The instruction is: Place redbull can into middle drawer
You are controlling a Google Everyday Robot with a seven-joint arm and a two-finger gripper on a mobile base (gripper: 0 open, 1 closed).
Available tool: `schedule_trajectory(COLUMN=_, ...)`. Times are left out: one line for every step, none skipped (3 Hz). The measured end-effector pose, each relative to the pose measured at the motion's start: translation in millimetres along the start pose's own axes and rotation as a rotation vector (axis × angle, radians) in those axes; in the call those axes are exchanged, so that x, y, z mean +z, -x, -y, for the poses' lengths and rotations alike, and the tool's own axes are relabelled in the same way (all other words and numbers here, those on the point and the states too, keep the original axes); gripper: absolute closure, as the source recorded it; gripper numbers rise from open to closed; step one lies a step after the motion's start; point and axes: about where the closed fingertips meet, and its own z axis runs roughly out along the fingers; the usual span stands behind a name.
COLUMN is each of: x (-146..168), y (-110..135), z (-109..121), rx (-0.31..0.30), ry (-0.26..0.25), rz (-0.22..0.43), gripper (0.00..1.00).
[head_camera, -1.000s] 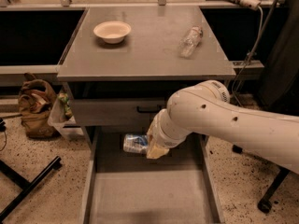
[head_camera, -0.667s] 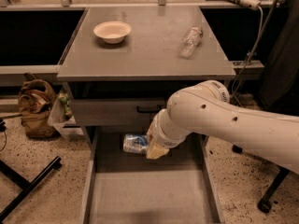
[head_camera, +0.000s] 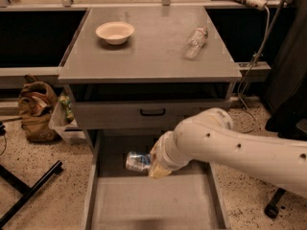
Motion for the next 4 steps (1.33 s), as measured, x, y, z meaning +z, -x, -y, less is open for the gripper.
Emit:
schedule_trajectory(x=36, y=-1, z=-35, rx=-0.022, ry=-0.025, rz=0.004, gripper=1.00)
schedule_trajectory(x=68, y=7, z=-41, rx=-0.048, ry=-0.096, rz=0.005, gripper=1.00)
schedule_trajectory(x=68, y=7, z=-41, rx=-0.048, ry=-0.096, rz=0.005, gripper=1.00)
schedule_trajectory(x=78, y=13, z=-38, rx=-0.065, ry=-0.092, rz=0.024, gripper=1.00)
